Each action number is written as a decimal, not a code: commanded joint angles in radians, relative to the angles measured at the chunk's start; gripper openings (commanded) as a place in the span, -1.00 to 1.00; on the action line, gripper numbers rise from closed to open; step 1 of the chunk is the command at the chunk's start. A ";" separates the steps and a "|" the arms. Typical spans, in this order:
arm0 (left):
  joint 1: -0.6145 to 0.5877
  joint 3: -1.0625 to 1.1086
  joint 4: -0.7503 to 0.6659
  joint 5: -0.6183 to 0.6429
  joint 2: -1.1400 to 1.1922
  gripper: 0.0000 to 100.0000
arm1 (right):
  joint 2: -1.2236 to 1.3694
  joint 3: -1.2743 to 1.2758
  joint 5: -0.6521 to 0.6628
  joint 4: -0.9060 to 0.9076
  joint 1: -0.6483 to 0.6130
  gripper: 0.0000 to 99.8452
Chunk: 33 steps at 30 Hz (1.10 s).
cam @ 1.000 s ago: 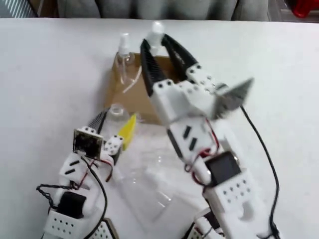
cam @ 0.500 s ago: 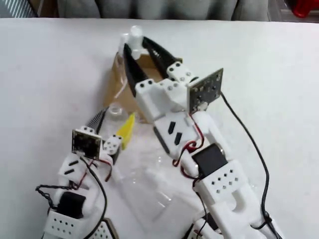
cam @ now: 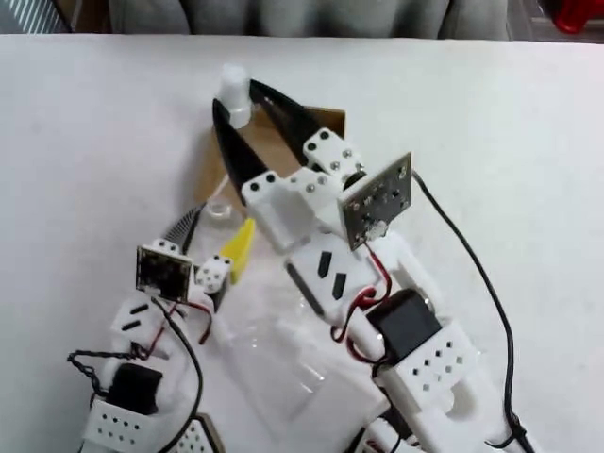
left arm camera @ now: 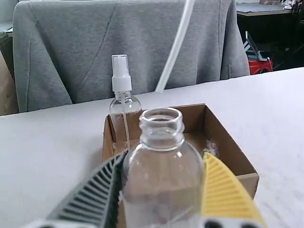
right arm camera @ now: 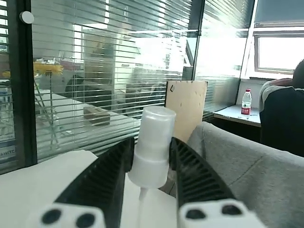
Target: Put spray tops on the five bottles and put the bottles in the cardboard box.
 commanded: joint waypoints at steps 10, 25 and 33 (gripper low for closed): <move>-0.007 -0.003 0.008 0.002 -0.010 -0.96 | -0.027 0.043 0.017 0.002 -0.015 -0.97; -0.007 -0.003 0.008 0.002 -0.010 -0.96 | -0.016 0.091 0.015 0.004 -0.018 -0.97; -0.007 -0.003 0.008 0.002 -0.010 -0.96 | -0.016 0.166 0.017 0.035 -0.074 -0.97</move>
